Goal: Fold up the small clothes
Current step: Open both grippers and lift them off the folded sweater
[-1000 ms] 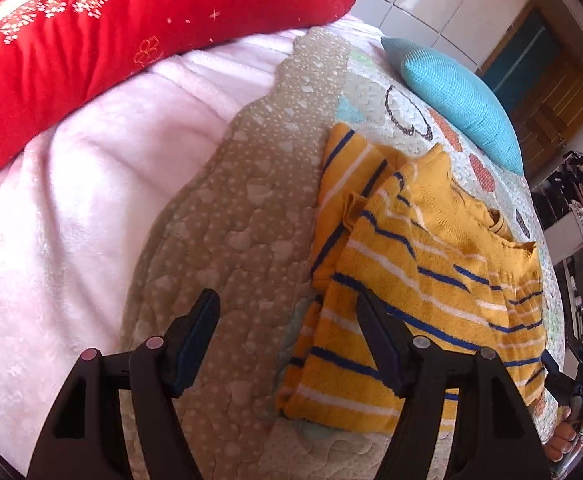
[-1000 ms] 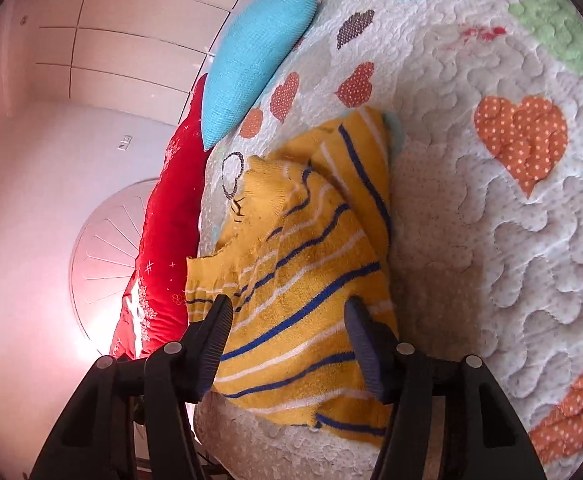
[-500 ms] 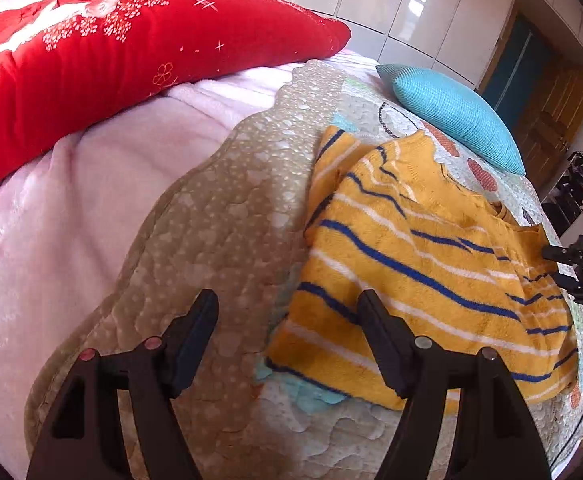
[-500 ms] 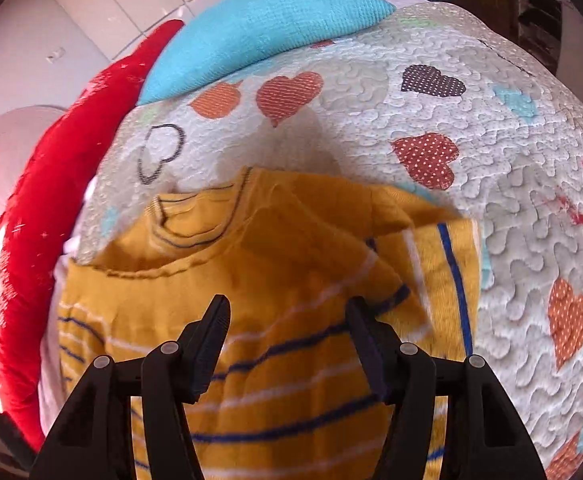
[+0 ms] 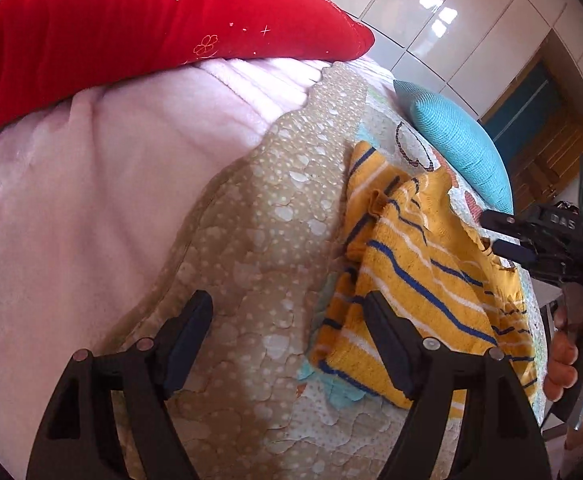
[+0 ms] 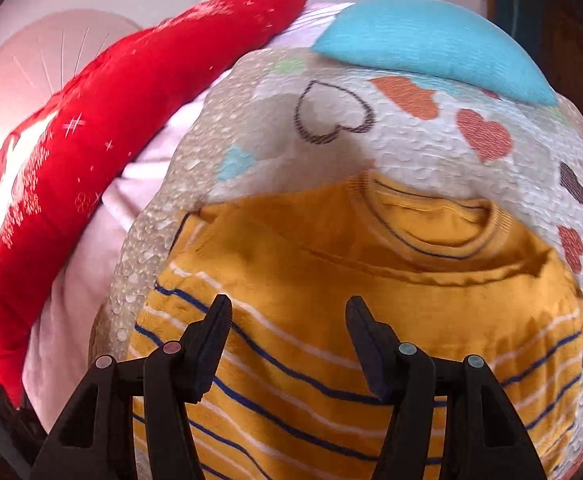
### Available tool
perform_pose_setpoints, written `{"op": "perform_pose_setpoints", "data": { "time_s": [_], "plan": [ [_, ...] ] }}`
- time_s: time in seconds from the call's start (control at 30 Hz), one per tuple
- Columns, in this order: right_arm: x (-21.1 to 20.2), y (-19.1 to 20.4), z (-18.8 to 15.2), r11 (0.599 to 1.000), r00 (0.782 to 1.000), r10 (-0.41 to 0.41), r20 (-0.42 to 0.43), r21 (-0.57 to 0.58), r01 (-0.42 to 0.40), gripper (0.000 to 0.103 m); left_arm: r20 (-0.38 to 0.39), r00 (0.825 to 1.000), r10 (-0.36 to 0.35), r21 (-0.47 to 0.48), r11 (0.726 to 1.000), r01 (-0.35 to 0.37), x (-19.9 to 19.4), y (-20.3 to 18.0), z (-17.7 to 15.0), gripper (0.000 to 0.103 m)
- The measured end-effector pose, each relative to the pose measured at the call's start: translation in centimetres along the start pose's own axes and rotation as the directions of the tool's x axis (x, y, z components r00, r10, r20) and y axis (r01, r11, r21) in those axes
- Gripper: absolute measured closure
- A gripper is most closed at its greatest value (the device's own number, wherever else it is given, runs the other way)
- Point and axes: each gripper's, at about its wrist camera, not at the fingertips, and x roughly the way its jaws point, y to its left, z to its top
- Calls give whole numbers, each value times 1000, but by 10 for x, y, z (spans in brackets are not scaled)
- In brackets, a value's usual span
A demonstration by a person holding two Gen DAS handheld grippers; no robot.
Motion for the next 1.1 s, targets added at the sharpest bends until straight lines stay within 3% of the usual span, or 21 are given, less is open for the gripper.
{"op": "perform_pose_setpoints", "data": {
  "time_s": [0.1,0.2,0.27,0.33,0.43,0.57,0.7,0.83,0.9,0.97,1.03,1.1],
  "plan": [
    [42,36,13,999,998,-12,-68,-47,9,38,-2,1000,-12,-3,1000,12,-2,1,1,26],
    [84,63,19,988,983,-112,-147,-122,94,38,-6,1000,-16,-3,1000,16,-4,2,2,26],
    [88,69,21,978,979,-158,-127,-156,138,36,-5,1000,-16,-4,1000,16,-6,2,2,26],
    [79,63,24,986,984,-124,-124,-128,108,36,-3,1000,-23,0,1000,23,-9,2,2,26],
    [44,45,18,999,995,-15,-96,-49,11,36,7,1000,-19,1,1000,19,-14,1,3,26],
    [-17,21,-14,998,998,44,-34,-34,-45,34,27,1000,7,35,999,-8,-18,-8,0,26],
    [-63,-26,-66,998,998,58,11,5,-58,32,37,999,24,84,996,-27,-21,-24,-9,26],
    [-68,-101,-116,986,997,78,-29,152,-72,30,35,999,16,115,993,-20,-22,-39,-18,26],
    [-70,-144,-139,968,998,59,-34,247,-49,40,49,999,19,132,991,-25,-23,-45,-21,26],
    [-79,-175,-154,936,995,96,-12,341,-86,49,62,998,26,150,988,-35,-24,-50,-23,26],
    [-95,-186,-158,914,992,114,45,386,-123,46,66,997,33,163,986,-44,-23,-53,-25,26],
    [-113,-175,-152,934,994,45,102,348,-78,39,52,998,44,167,985,-52,-18,-55,-27,26]
  ]
}}
